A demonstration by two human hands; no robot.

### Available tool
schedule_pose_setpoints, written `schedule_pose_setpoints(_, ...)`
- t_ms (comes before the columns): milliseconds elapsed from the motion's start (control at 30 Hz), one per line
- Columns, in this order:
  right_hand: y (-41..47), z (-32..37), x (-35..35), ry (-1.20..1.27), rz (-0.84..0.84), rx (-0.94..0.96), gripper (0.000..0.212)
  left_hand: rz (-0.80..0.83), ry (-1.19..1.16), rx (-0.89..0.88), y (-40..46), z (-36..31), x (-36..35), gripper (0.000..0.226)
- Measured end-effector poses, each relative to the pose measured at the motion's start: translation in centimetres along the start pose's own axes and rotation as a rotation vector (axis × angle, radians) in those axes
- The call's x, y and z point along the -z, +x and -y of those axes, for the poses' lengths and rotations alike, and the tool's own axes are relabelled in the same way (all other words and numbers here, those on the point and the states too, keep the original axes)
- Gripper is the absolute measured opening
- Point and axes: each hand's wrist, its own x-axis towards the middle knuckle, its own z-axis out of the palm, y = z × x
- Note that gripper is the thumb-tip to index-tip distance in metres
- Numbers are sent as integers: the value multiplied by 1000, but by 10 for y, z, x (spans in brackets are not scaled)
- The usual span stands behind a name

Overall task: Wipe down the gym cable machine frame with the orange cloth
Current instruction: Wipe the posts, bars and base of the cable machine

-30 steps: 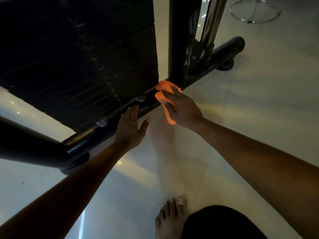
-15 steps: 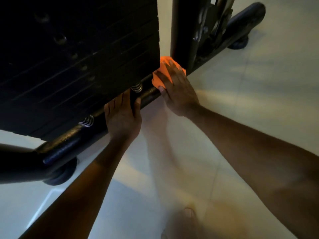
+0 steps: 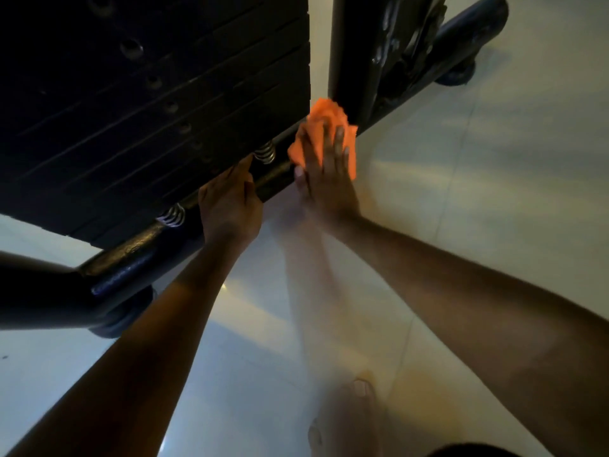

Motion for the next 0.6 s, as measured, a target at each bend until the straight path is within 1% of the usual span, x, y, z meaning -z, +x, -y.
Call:
schedule_pose_setpoints(67, -21, 33, -10, 54, 102, 43, 67, 27, 16, -15, 1, -1, 5, 66)
schedule_pose_setpoints(133, -29, 35, -12, 63, 140, 90, 69, 39, 50, -39, -1, 1, 4, 68)
schedule_pose_setpoints(267, -6, -6, 4, -32, 103, 202, 63, -25, 98, -35, -5, 2, -4, 56)
schedule_pose_setpoints(400, 22, -29, 25, -36, -4, 181, 56, -36, 145, -34, -8, 2, -10, 69)
schedule_pose_setpoints(467, 28, -21, 25, -27, -33, 127, 55, -48, 147, -20, -6, 1, -13, 73)
schedule_pose_setpoints(533, 23, -3, 17, -20, 3, 93, 55, -44, 162, 19, -2, -5, -15, 75)
schedule_pose_setpoints(600, 13, 1, 10, -76, 74, 190, 56, -33, 192, 60, 1, -9, -18, 73)
